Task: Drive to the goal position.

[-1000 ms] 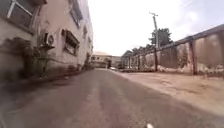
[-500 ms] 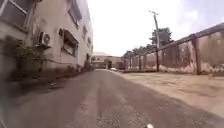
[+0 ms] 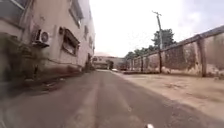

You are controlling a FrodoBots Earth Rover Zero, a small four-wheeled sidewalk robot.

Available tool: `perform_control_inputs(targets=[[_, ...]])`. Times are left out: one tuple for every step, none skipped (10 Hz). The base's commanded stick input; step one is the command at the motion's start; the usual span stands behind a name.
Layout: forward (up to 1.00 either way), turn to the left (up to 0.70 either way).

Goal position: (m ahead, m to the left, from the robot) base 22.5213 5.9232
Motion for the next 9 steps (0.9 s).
perform_control_inputs(targets=[[0.70, 0.00], [0.70, 0.00], [0.70, 0.00], [0.70, 0.00], [0.70, 0.00], [0.70, 0.00], [0.70, 0.00], [0.70, 0.00], [0.70, 0.00]])
